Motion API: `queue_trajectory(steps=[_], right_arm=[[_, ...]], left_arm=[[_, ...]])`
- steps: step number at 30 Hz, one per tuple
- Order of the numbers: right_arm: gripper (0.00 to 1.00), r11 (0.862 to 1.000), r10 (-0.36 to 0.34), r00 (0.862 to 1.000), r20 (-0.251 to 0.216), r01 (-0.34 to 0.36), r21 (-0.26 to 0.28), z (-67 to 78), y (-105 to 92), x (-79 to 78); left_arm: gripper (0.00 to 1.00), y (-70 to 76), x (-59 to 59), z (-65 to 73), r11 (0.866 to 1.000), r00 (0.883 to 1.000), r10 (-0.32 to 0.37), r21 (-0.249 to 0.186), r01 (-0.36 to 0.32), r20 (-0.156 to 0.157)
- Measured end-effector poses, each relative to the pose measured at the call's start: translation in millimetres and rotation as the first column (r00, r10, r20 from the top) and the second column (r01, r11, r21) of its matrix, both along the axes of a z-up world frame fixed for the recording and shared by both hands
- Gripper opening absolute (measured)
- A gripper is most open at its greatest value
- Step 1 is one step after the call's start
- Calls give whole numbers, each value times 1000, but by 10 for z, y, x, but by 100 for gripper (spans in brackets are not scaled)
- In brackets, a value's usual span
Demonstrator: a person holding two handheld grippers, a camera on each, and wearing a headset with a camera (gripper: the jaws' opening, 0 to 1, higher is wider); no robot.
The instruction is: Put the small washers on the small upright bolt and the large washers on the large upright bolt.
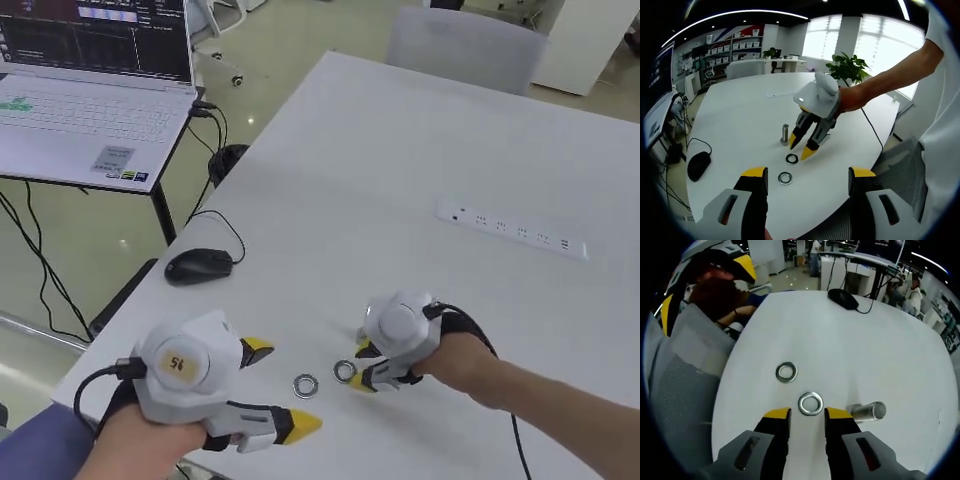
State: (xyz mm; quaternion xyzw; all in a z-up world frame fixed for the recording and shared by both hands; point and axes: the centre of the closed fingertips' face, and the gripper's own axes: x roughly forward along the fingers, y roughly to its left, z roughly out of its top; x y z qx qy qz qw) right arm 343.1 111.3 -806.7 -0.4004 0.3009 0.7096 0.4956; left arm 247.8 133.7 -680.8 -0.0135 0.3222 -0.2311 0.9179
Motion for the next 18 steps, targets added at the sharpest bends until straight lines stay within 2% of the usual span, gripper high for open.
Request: queue_trajectory(steps=[8, 14, 18], right_arm=[[29, 1000, 21, 1000, 9, -21, -4, -69, 82, -22], [29, 1000, 27, 1000, 8, -27, -9, -116, 113, -9], [29, 997, 68, 997, 28, -67, -47, -180, 76, -20]], left_arm=[[64, 43, 19, 16, 1000, 1000, 12, -1, -12, 4], [64, 45, -8, -27, 1000, 1000, 10, -1, -10, -8], [64, 52, -14, -33, 1000, 1000, 17, -5, -17, -9]])
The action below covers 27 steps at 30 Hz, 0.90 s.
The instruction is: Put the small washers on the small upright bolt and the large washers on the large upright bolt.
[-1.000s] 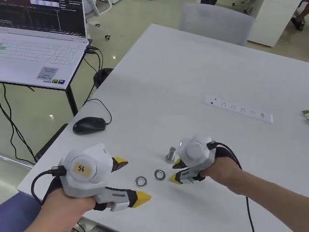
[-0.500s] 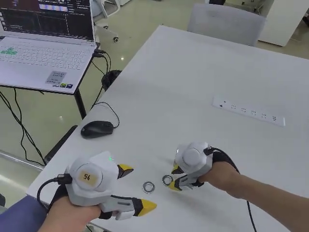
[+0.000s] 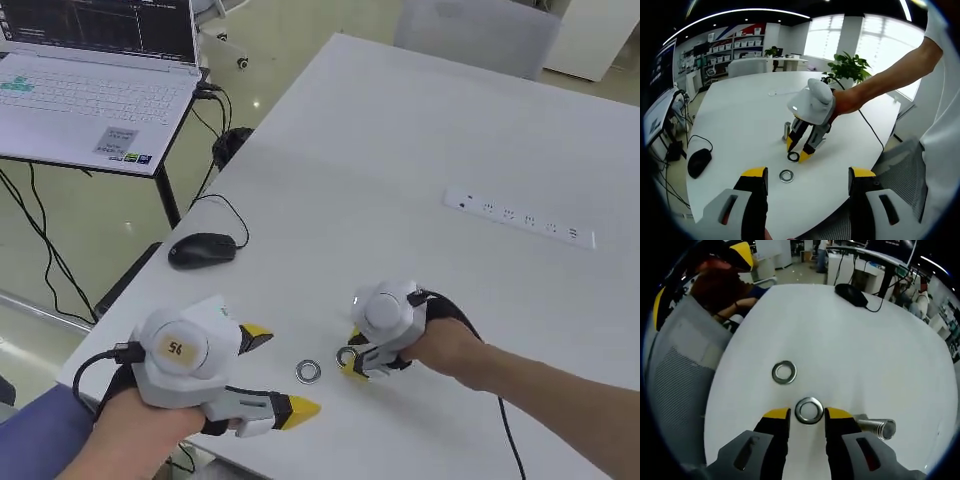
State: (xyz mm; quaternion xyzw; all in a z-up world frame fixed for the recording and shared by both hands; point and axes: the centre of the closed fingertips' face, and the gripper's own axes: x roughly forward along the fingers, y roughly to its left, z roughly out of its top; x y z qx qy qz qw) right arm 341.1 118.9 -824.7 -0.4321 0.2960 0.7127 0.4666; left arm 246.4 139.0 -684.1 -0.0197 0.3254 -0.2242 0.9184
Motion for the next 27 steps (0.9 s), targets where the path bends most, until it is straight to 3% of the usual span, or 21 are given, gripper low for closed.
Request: queue_trajectory(steps=[1, 13, 20, 27], right_arm=[[28, 1000, 24, 1000, 12, -24, 20, 20, 32, 5], [25, 999, 52, 999, -1, -52, 0, 32, 19, 35], [24, 997, 78, 997, 21, -78, -25, 30, -45, 17], [24, 999, 35, 999, 38, -33, -42, 30, -206, 49]], left_arm=[[64, 2, -2, -3, 1000, 1000, 2, -1, -2, 0], [64, -30, -33, -19, 1000, 1000, 3, -6, -3, 0], [64, -31, -54, -7, 1000, 1000, 7, -4, -7, 1], [64, -47, -82, -15, 1000, 1000, 9, -6, -9, 0]])
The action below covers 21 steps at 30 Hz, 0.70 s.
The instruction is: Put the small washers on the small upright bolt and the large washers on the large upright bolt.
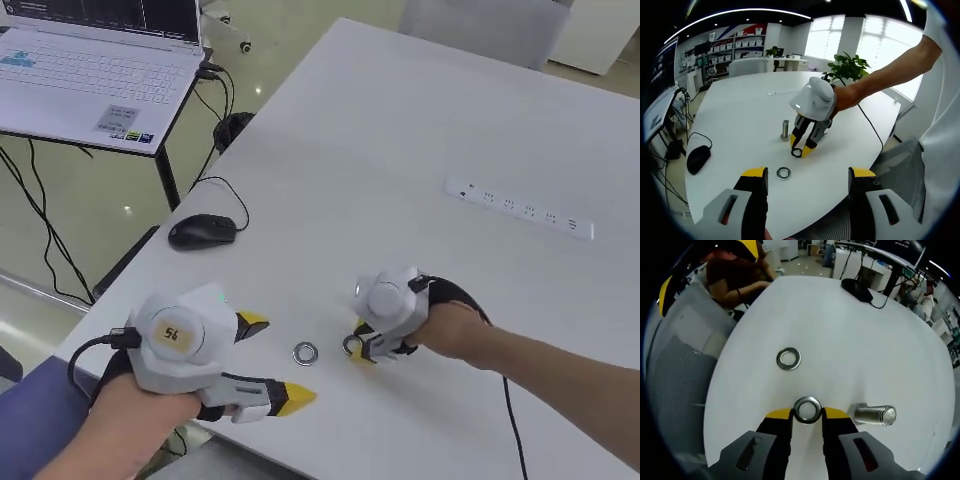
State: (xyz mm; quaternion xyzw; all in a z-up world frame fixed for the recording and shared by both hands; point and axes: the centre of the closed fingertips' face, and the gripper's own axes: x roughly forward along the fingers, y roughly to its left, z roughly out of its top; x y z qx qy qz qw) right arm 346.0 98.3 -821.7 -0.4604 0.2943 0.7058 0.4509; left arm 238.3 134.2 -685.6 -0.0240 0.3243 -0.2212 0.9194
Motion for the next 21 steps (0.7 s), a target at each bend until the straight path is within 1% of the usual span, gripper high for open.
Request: queue_trajectory(steps=[4, 9, 11, 14, 17, 21], right_arm=[[24, 999, -36, 999, -10, 36, 0, -2, -109, 3], [25, 998, -60, 998, 4, 60, 7, -3, -207, 45], [29, 997, -73, 997, 3, 73, 11, -2, -210, 65], [30, 995, -95, 995, -9, 95, 15, -6, -195, 87], [30, 997, -83, 997, -3, 83, 9, -10, -188, 77], [29, 997, -76, 997, -9, 77, 18, -11, -171, 68]], left_arm=[[64, -9, 10, 4, 1000, 1000, -1, 0, 1, 3], [64, -10, 11, 13, 1000, 1000, 1, -1, -1, 7], [64, -10, 3, 9, 1000, 1000, 0, -2, 0, 6], [64, -6, -9, 4, 1000, 1000, -1, -1, 1, 5], [64, -3, -11, 8, 1000, 1000, 1, -1, -1, 7], [64, -8, -9, 5, 1000, 1000, 0, -2, 0, 7]])
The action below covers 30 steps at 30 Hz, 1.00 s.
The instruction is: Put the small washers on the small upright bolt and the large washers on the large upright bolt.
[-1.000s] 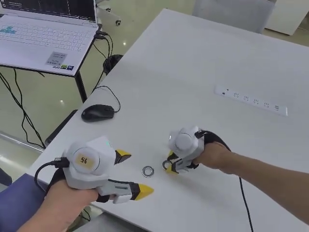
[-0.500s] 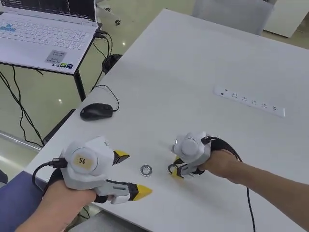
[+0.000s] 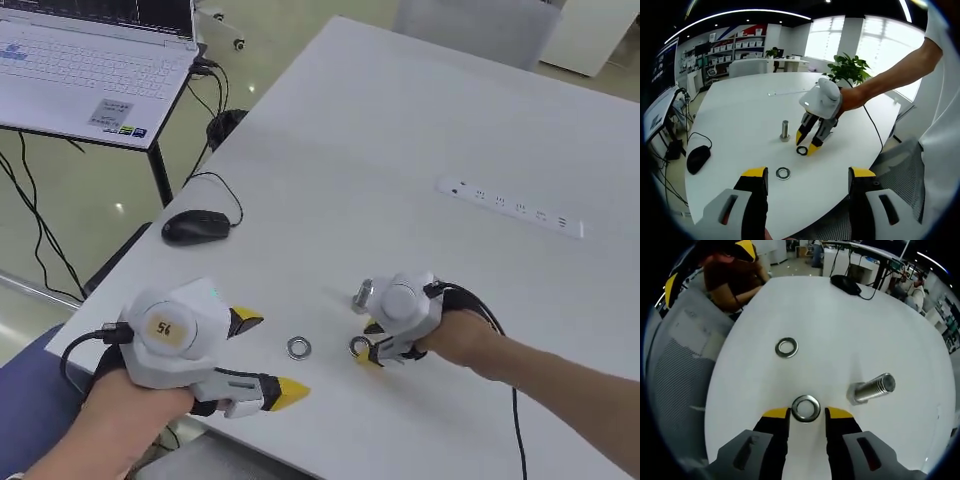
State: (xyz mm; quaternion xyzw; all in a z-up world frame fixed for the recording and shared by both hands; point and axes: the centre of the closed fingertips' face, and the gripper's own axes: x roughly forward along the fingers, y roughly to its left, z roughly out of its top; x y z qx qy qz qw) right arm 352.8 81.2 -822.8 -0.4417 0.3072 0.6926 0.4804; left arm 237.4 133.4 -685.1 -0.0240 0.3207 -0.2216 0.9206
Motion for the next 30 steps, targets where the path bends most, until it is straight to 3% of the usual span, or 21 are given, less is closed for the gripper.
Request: queue_trajectory(steps=[6, 11, 21, 30], right_arm=[[24, 1000, 27, 1000, 7, -27, 1, 3, 5, -35], [23, 1000, 7, 1000, 2, -7, -1, 7, -3, -30], [23, 1000, -4, 1000, 7, 4, -3, 36, -48, -85], [23, 998, -58, 998, 6, 57, 41, 209, -34, 33]], left_arm=[[64, -27, 37, 16, 1000, 1000, -4, -2, 4, 7], [64, -22, 51, 39, 1000, 1000, -5, 0, 5, 13], [64, 40, -9, 5, 1000, 1000, 10, 1, -10, 2], [64, 27, 25, 2, 1000, 1000, 7, 0, -7, 3]])
